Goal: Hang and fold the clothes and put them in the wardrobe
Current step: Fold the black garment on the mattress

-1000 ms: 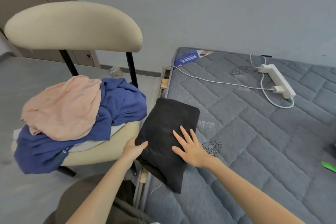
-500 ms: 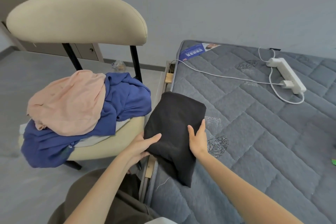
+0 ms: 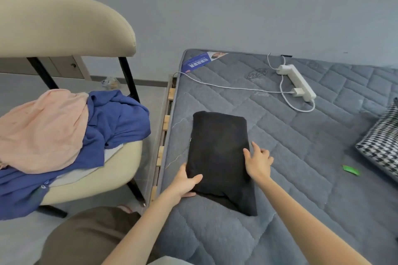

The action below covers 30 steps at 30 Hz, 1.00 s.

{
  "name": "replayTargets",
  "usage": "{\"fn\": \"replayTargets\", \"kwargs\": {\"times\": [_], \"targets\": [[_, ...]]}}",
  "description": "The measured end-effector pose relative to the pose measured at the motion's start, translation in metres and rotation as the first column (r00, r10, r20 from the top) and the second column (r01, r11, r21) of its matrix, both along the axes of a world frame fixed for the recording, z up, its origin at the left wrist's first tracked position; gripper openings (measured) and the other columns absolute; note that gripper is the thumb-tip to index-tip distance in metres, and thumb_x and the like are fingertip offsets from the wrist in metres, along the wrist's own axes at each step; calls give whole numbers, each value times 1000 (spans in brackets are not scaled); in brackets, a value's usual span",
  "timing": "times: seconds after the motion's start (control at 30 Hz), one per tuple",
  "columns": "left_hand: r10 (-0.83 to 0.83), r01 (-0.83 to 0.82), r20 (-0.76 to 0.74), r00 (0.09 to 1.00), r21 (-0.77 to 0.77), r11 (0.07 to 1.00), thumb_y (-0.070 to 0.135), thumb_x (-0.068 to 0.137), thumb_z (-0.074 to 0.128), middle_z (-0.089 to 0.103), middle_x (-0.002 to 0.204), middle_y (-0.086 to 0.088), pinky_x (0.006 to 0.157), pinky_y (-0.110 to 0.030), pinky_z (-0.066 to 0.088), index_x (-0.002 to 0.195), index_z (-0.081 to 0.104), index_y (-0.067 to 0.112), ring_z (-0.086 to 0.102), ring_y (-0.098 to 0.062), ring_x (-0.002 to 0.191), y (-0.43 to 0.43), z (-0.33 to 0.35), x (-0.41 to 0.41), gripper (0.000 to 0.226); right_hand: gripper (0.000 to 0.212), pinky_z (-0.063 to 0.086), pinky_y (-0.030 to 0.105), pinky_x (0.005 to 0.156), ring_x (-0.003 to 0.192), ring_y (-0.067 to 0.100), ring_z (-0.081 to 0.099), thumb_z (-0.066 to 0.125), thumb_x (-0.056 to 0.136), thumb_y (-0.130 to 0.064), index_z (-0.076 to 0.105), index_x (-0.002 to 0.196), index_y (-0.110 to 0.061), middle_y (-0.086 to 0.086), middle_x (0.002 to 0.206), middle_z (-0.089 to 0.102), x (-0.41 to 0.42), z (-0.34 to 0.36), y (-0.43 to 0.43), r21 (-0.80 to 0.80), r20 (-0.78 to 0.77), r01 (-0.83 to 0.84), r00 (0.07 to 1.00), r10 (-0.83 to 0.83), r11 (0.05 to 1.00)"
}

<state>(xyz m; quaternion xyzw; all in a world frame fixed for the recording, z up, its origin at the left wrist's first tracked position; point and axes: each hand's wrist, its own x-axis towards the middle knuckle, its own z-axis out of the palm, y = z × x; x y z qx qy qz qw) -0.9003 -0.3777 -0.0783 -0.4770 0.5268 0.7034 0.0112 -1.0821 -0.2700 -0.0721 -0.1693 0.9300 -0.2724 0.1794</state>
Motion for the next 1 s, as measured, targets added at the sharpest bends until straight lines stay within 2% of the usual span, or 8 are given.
{"fn": "replayTargets", "kwargs": {"times": [0.1,0.2,0.27,0.37,0.5,0.7,0.87,1.0], "targets": [[-105,181,207,973,-395,901,28,95,53,26,153,-8,110,-42,34,151,7,16,32,-28,137,-2,-3,-1,73,44,31,46,108,136,33,18,36,102,-31,35,146,-22,12,152,26,6,-8,5,-56,-162,-96,983,86,994],[-111,280,270,957,-744,606,28,98,45,18,154,-8,112,-36,23,151,3,15,20,-25,142,1,8,-7,69,44,23,41,116,140,26,18,35,103,-26,36,146,-20,9,153,27,13,-5,-10,-109,-302,-276,925,232,955],[-145,290,251,957,-831,475,25,100,39,12,158,-4,116,-35,18,151,4,16,11,-22,145,3,10,-17,63,45,18,41,118,143,25,17,35,103,-25,33,148,-18,8,155,26,18,-3,-24,-73,-362,-390,868,340,918],[-205,386,331,921,-851,357,24,103,29,-3,160,3,118,-39,7,151,-2,19,-7,-17,147,6,0,-38,58,48,7,43,121,147,23,8,30,104,-25,22,151,-19,3,159,17,23,-13,-38,32,-340,-486,816,467,873],[-251,509,450,857,-817,271,34,103,14,-16,158,6,117,-40,-5,149,-10,21,-20,-14,142,6,-30,-48,54,57,14,48,119,147,23,10,10,97,-37,20,151,-19,2,158,17,24,-41,-28,161,-400,-480,767,502,862],[-278,511,441,853,-813,278,64,71,-34,-24,151,17,116,-37,-11,145,-19,31,-25,-5,139,-1,-58,-31,82,59,0,38,119,145,12,-3,7,95,-41,15,152,-27,-5,159,8,23,-51,-16,151,-407,-464,776,482,873],[-260,551,496,829,-804,222,62,71,-38,-22,152,12,112,-38,-17,144,-19,27,-21,-9,141,-6,-45,-36,83,65,-1,39,119,147,14,-3,1,89,-40,12,152,-27,-5,160,7,20,-44,-23,154,-386,-438,798,462,886],[-251,551,500,829,-807,213,42,102,5,-17,157,7,115,-40,-15,149,-11,22,-15,-12,145,-18,-25,-59,54,73,-5,40,118,147,17,-8,-7,84,-43,6,153,-22,-2,161,1,0,-37,-37,176,-361,-487,777,517,855]]}}
